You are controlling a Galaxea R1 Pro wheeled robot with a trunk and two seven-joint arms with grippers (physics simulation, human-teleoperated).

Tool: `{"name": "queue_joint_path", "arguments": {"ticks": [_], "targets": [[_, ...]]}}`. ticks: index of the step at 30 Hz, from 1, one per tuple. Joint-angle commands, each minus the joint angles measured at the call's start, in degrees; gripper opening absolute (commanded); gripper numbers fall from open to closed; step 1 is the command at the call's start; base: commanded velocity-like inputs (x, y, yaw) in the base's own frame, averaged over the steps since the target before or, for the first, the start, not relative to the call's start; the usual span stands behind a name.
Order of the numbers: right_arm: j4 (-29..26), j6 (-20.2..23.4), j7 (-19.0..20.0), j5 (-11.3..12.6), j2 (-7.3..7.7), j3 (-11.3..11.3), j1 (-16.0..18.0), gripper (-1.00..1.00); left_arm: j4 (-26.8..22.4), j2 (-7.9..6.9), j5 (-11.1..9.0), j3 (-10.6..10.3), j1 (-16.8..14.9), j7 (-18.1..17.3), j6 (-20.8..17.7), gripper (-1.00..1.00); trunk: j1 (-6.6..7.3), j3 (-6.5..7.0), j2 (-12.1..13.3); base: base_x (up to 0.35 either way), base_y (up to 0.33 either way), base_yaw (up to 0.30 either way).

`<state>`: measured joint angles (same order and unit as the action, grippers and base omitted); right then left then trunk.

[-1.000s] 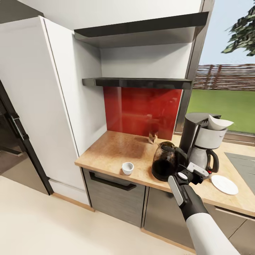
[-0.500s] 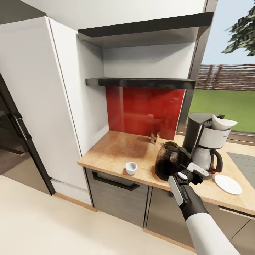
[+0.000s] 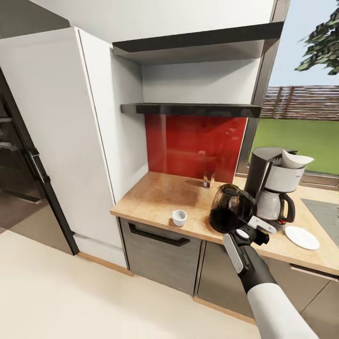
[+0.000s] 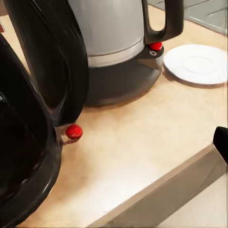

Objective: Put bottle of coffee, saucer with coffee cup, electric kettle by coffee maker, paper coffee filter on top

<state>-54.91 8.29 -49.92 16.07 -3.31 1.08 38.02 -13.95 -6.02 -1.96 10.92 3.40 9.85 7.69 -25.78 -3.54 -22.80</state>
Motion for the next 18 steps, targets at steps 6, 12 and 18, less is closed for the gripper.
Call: {"name": "queue_joint_path", "arguments": {"ticks": [6, 12, 18], "targets": [[-0.04, 0.59, -0.18, 0.01, -0.11, -0.02, 0.04, 1.00, -0.54, -0.04, -0.21, -0.03, -0.37, 0.11, 0.10, 1.00, 0.00, -0.12, -0.12, -0.192, 0.058, 0.000], [0.00, 0.59, -0.16, 0.02, -0.17, -0.06, 0.04, 1.00, -1.38, -0.76, -0.23, 0.05, -1.21, 0.22, 0.13, 1.00, 0.00, -0.12, -0.12, -0.024, 0.008, 0.000], [0.96, 0.59, -0.03, 0.14, -0.49, -0.17, 0.04, 1.00, -4.05, -3.11, -0.24, 0.06, -4.44, 0.38, 0.13, 1.00, 0.00, -0.12, -0.12, -0.002, 0.001, 0.000]]}}
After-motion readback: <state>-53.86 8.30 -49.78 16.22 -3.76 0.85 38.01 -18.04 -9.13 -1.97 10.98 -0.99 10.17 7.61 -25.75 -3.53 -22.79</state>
